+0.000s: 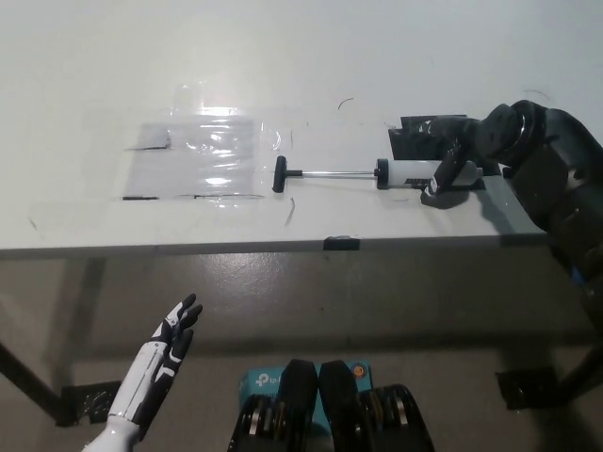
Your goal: The robot uses right hand to pick up a small white air pumper and uses its left hand to compress it, and then puts it on the desk
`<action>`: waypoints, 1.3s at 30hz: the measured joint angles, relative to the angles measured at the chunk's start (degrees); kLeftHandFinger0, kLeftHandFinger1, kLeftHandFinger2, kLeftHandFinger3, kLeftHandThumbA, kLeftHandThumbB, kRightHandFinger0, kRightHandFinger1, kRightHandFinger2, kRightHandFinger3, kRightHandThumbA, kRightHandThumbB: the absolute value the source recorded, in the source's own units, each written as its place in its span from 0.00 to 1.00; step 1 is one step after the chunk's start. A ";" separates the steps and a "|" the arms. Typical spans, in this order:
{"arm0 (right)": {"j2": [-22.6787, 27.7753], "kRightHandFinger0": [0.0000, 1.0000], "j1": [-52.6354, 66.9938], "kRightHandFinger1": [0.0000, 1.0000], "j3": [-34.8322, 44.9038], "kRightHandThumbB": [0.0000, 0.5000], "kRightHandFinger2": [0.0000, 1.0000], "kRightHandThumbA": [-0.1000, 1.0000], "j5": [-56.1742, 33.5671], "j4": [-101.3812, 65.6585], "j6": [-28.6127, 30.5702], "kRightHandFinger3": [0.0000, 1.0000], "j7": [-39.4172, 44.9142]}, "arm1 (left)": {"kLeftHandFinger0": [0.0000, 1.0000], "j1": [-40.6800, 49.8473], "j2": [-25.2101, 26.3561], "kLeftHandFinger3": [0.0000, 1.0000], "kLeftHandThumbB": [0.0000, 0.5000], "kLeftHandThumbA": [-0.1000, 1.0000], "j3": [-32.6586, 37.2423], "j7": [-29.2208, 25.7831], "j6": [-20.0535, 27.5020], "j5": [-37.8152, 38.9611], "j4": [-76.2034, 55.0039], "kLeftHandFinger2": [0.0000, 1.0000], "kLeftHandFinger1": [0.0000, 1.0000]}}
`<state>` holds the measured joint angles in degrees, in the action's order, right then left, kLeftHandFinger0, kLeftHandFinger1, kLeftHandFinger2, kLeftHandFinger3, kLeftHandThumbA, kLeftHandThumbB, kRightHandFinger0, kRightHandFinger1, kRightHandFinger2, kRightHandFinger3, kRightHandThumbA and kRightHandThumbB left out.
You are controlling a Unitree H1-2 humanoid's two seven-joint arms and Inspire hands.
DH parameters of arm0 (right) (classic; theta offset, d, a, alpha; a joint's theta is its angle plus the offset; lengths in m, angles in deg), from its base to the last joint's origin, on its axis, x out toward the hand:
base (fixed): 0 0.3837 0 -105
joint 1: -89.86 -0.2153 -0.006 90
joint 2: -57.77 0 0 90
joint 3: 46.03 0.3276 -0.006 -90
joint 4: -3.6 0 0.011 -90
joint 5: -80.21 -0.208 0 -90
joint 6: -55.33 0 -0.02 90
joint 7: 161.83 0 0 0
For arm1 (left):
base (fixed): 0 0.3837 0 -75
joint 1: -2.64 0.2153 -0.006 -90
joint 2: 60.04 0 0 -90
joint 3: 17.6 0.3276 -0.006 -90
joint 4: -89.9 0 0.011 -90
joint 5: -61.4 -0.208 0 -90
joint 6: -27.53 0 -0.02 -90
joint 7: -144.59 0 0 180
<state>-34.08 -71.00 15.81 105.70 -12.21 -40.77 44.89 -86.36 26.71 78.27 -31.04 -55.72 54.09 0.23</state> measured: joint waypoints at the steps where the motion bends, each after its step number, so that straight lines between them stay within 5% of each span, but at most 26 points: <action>1: -0.05 1.00 -0.06 1.00 0.00 0.88 1.00 0.87 0.03 0.13 0.03 1.00 -0.06 | 1.00 -0.01 0.01 1.00 0.26 1.00 -0.01 0.00 0.00 -0.01 0.00 1.00 1.00; 16: -0.55 1.00 -0.21 1.00 0.08 0.87 1.00 0.86 0.03 1.62 1.06 1.00 -0.51 | 1.00 -0.30 0.13 1.00 0.26 1.00 -0.15 0.00 0.00 -0.04 -0.07 1.00 1.00; 20: -0.65 1.00 -0.35 1.00 0.08 0.79 1.00 0.81 0.03 1.95 1.31 1.00 -0.54 | 1.00 -0.48 0.15 1.00 0.25 1.00 -0.19 0.00 0.00 -0.04 -0.07 1.00 1.00; 22: -0.72 1.00 -0.38 1.00 -0.02 0.84 0.99 0.72 0.09 2.10 1.46 1.00 -0.67 | 1.00 -0.52 0.15 1.00 0.26 1.00 -0.21 0.00 0.00 -0.03 -0.08 1.00 1.00; 23: -0.78 0.63 -0.38 0.70 -0.24 0.90 0.70 0.68 0.26 2.17 1.53 0.82 -1.02 | 1.00 -0.54 0.15 1.00 0.26 1.00 -0.22 0.00 0.00 -0.04 -0.09 1.00 1.00; 24: -0.92 0.82 -0.37 0.92 -0.81 0.86 0.93 0.60 0.62 2.23 1.54 0.99 -1.74 | 1.00 -0.56 0.15 1.00 0.26 1.00 -0.24 0.00 0.00 -0.03 -0.09 1.00 1.00; 25: -1.08 0.59 -0.29 0.65 -1.72 0.67 0.68 0.29 1.19 2.25 1.52 0.79 -2.57 | 1.00 -0.56 0.15 1.00 0.26 1.00 -0.24 0.00 0.00 -0.03 -0.07 1.00 1.00; 27: -1.58 0.41 -0.06 0.47 -4.54 0.59 0.54 0.02 2.90 2.14 1.61 0.62 -5.47 | 1.00 -0.57 0.12 1.00 0.26 1.00 -0.23 0.00 -0.01 -0.03 -0.02 1.00 1.00; 29: -1.77 0.26 0.23 0.33 -6.66 0.58 0.44 0.00 4.24 2.08 1.88 0.52 -8.66 | 1.00 -0.57 0.11 1.00 0.25 1.00 -0.22 0.00 -0.03 -0.02 0.04 1.00 1.00; 33: -1.90 0.08 1.45 0.19 -9.96 0.56 0.37 0.00 6.19 2.01 2.81 0.52 -14.42 | 1.00 -0.57 0.12 1.00 0.27 1.00 -0.22 0.00 -0.03 0.01 0.06 1.00 1.00; 39: -2.07 0.08 3.67 0.19 -13.74 0.53 0.33 0.00 9.04 2.03 5.25 0.48 -23.57 | 1.00 -0.82 0.16 1.00 0.25 1.00 -0.29 0.01 -0.01 0.07 0.04 1.00 1.00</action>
<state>-36.14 -67.33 2.06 114.75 -10.18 -35.52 21.32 -87.18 26.86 77.98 -31.03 -55.73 54.16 0.28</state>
